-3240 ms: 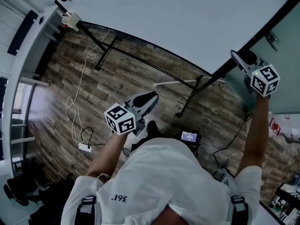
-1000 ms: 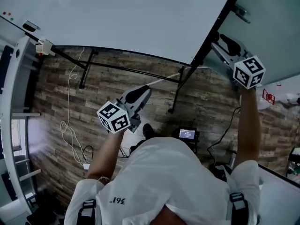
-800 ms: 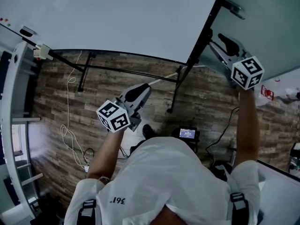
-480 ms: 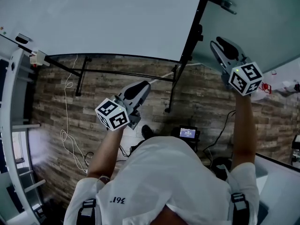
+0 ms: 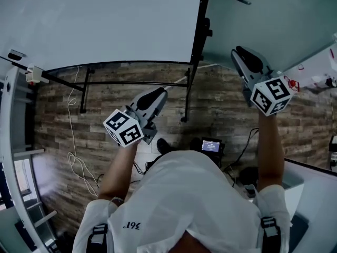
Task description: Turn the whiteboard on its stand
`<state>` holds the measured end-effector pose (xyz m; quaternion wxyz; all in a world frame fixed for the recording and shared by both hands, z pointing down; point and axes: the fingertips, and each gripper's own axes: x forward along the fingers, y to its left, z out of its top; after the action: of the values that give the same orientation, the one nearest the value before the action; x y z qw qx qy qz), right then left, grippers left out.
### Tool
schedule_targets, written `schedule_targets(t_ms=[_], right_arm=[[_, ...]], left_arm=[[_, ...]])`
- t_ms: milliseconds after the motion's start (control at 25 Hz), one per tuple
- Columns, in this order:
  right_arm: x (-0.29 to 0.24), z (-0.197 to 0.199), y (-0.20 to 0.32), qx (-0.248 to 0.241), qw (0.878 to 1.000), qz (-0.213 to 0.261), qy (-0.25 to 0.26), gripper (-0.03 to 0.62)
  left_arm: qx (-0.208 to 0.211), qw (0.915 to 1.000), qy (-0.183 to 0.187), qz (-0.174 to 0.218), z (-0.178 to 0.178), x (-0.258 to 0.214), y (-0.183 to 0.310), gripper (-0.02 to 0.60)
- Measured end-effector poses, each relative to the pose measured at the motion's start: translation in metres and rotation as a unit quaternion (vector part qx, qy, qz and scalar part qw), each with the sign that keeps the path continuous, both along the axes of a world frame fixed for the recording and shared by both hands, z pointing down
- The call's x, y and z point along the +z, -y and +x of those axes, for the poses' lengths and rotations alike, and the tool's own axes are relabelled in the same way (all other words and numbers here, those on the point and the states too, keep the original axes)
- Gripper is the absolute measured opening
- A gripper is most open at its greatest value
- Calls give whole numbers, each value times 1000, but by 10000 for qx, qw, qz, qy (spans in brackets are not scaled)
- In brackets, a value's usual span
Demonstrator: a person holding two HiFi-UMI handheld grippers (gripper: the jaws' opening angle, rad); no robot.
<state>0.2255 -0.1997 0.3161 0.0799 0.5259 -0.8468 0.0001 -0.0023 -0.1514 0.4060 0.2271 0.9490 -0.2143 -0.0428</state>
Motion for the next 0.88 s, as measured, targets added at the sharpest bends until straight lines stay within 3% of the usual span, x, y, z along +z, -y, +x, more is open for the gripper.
schedule_targets(t_ms=[400,880], right_arm=[[11,-4,-48,236,9997,-26,-25,72],[38,-7,-94,676,9958,-244,567,52]], left_arm=[[94,9999,-47,0,15,-6,-19,40],[33,9999,-96,-55,11,-6,-41,40]])
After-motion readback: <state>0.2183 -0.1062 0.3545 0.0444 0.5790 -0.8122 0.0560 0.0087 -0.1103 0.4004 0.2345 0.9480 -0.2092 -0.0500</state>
